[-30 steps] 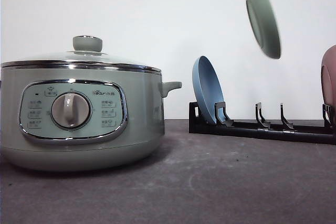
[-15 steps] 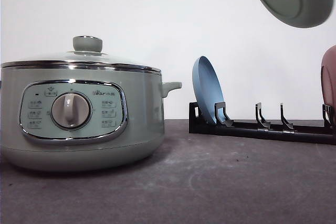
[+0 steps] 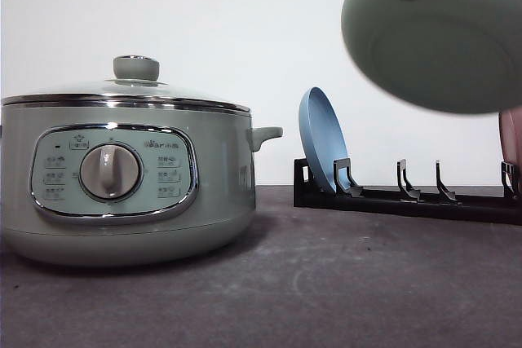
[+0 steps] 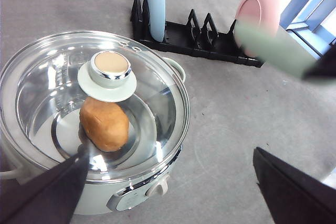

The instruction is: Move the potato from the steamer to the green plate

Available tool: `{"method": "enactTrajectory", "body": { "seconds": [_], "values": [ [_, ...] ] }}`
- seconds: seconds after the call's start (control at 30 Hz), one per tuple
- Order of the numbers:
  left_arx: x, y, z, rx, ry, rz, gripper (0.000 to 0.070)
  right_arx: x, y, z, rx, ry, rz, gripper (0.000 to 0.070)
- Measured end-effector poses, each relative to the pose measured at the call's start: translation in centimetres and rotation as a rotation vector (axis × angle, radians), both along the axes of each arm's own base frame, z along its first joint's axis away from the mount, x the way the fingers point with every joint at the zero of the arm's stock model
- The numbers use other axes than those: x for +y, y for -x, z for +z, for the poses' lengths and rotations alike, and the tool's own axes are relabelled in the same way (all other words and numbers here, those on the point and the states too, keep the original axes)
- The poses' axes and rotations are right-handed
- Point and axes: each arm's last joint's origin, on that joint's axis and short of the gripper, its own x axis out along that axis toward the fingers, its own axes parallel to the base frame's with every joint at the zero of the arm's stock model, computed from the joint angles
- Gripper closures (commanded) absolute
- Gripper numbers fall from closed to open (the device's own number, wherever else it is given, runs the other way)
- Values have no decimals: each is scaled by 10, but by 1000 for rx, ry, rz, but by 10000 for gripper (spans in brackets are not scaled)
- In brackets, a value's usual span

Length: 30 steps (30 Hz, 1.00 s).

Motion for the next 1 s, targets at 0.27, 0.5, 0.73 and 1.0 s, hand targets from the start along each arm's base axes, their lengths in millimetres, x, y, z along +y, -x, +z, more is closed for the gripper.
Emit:
{"method": "enactTrajectory", "body": {
  "seconds": [0.27,0.5,0.73,1.0],
  "values": [
    [0,0,0,0,0,0,63,29,27,-53,11,62,124,696],
    [0,0,0,0,0,0,63,40,41,-93,37,105,157,696],
    [0,0,0,0,0,0,63,55,45,-126,32,159,181,696],
    [0,0,0,0,0,0,63,67,40,-156,48,226,162,696]
  ]
}}
